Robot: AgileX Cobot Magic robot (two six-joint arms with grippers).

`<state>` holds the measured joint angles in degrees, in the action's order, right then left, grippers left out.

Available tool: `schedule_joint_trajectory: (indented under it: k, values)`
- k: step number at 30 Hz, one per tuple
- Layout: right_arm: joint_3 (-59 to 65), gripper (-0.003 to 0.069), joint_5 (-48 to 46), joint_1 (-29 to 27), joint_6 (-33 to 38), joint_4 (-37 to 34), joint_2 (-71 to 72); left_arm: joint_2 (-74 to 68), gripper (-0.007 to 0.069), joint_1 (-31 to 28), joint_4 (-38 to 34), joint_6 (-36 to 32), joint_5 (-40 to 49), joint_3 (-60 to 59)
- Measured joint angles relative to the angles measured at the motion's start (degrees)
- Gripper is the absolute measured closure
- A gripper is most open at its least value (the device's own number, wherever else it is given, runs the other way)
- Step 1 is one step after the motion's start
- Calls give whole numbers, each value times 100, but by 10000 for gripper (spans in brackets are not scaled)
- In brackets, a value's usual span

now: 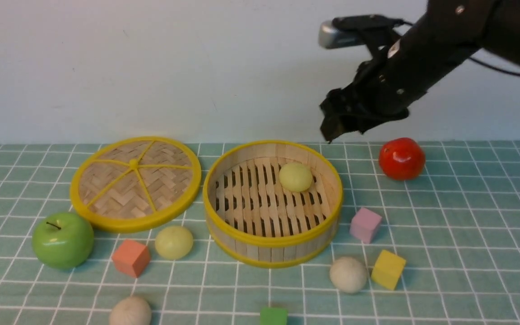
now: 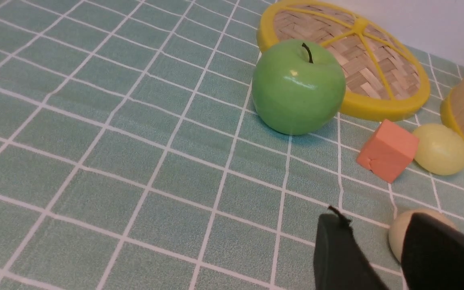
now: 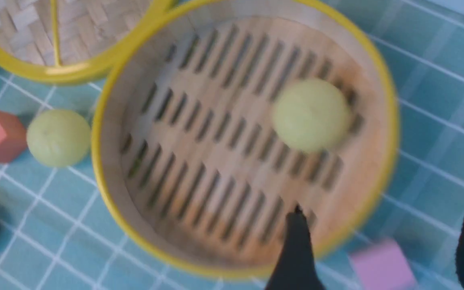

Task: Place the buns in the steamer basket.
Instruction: Use the right arm to grab a steamed stuffed bun

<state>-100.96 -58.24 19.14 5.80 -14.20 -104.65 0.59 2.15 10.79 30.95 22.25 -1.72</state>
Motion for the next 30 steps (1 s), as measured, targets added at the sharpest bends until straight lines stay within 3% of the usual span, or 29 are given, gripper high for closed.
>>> schedule_joint_trajectory:
  k: [3, 7, 18, 30]
  values:
    - [69, 184, -509, -132, -216, 134, 475, 0, 386, 0, 0, 0, 0, 0]
    - [700, 232, -492, -117, -322, 105, 1064, 0, 386, 0, 0, 0, 0, 0]
    - [3738, 360, 1032, -52, -380, 124, 1613, 0, 386, 0, 0, 0, 0, 0]
    - [3844, 368, 1825, 508, -395, 139, 628, 0, 386, 0, 0, 0, 0, 0]
